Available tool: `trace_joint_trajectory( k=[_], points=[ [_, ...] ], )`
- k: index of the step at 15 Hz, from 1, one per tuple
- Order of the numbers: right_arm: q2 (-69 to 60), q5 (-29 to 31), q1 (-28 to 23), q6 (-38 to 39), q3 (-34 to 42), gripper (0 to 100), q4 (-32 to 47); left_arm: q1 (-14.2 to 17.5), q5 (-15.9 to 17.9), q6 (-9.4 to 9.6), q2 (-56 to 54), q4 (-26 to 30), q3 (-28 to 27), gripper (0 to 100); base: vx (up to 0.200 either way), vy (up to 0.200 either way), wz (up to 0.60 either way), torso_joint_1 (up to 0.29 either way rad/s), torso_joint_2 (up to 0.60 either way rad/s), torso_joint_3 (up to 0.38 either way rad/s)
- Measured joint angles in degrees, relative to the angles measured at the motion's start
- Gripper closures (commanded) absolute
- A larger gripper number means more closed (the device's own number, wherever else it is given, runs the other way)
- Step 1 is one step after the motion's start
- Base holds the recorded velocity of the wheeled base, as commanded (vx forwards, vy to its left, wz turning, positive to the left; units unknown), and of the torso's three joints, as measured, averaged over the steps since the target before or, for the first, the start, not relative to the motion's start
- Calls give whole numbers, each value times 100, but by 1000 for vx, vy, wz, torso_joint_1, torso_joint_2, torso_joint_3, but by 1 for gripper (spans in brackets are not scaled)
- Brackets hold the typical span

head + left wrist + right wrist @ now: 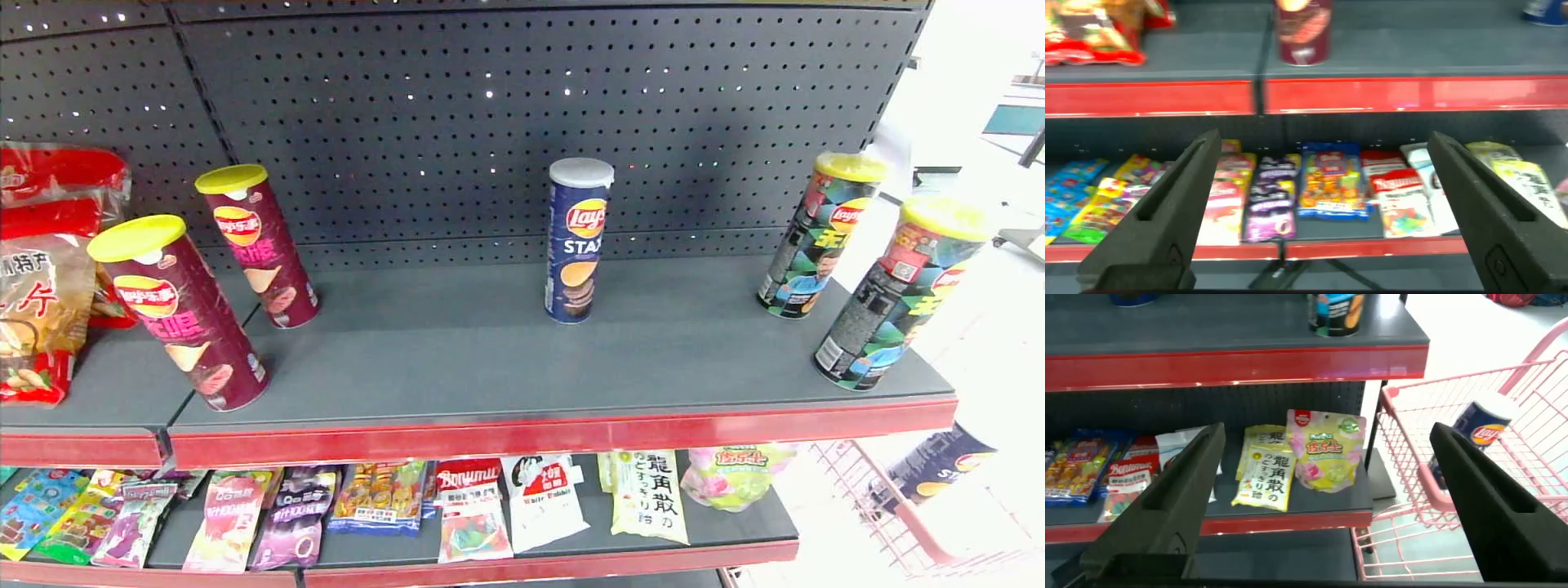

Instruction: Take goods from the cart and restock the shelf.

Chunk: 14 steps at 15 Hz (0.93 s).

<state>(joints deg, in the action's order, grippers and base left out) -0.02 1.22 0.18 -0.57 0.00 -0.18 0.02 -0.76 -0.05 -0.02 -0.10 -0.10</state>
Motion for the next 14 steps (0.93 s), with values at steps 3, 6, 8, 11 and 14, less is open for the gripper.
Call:
trace_joint_trajectory(
  k=[3, 6, 8, 11, 14],
  points=[
    [0, 1, -5, 0, 0, 0, -2, 0, 0, 0, 0, 2, 0, 0, 0, -200, 0, 5, 1, 4],
    [0, 0, -5, 0, 0, 0, 0, 2, -2, 0, 0, 2, 0, 0, 0, -200, 0, 5, 1, 1],
    [0, 0, -2, -2, 0, 0, -2, -2, 0, 0, 0, 5, 0, 0, 0, -200, 0, 2, 0, -2],
    [0, 1, -2, -2, 0, 0, 2, -2, -2, -2, 0, 0, 0, 0, 0, -200, 0, 7, 5, 2],
    [0, 1, 0, 0, 0, 0, -2, -2, 0, -2, 0, 2, 0, 0, 0, -200, 0, -1, 2, 4]
  ],
)
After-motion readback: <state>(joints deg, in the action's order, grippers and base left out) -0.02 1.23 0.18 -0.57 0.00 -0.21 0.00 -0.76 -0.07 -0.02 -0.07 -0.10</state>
